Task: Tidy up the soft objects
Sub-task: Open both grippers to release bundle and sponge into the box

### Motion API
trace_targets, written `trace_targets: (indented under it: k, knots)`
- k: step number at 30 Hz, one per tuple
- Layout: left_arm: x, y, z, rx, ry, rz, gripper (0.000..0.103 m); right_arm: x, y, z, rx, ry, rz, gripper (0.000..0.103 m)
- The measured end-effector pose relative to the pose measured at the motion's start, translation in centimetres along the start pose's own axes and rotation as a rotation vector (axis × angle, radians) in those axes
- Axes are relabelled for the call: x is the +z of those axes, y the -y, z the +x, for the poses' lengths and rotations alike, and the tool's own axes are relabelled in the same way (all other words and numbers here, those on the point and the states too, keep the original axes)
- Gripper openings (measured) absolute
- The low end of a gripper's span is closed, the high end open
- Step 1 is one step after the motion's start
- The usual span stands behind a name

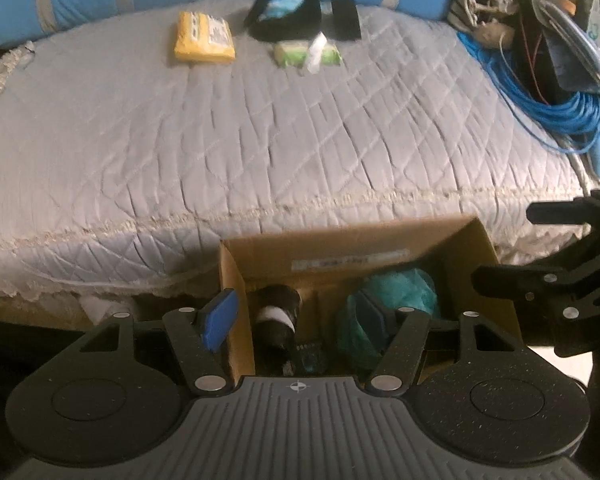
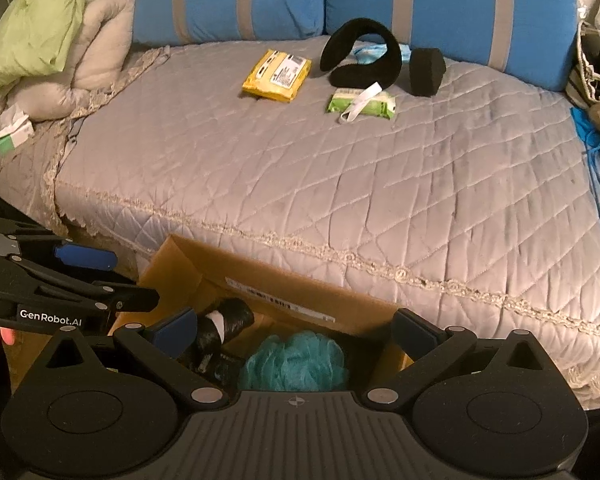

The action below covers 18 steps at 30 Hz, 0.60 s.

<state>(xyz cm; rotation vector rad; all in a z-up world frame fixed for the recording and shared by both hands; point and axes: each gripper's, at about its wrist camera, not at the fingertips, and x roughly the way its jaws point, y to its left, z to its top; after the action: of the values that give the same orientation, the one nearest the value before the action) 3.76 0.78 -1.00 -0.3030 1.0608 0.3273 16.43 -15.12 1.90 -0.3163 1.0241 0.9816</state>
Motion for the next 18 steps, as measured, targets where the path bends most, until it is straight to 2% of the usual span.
trace_targets:
  k: [3, 9, 18]
  knots:
    - [0.3, 0.0, -0.4, 0.004, 0.04, 0.008, 0.064, 0.3, 0.1, 0.0, -0.002, 0.014, 0.006, 0.103]
    - [1.0, 0.0, -0.4, -0.033, 0.034, 0.005, 0.064, 0.8, 0.4, 0.0, -0.008, 0.047, 0.024, 0.103]
    - [3.4, -0.7, -1.3, -0.004, 0.116, -0.005, 0.064, 2.5, 2.3, -2.1, -0.028, 0.238, 0.062, 0.103]
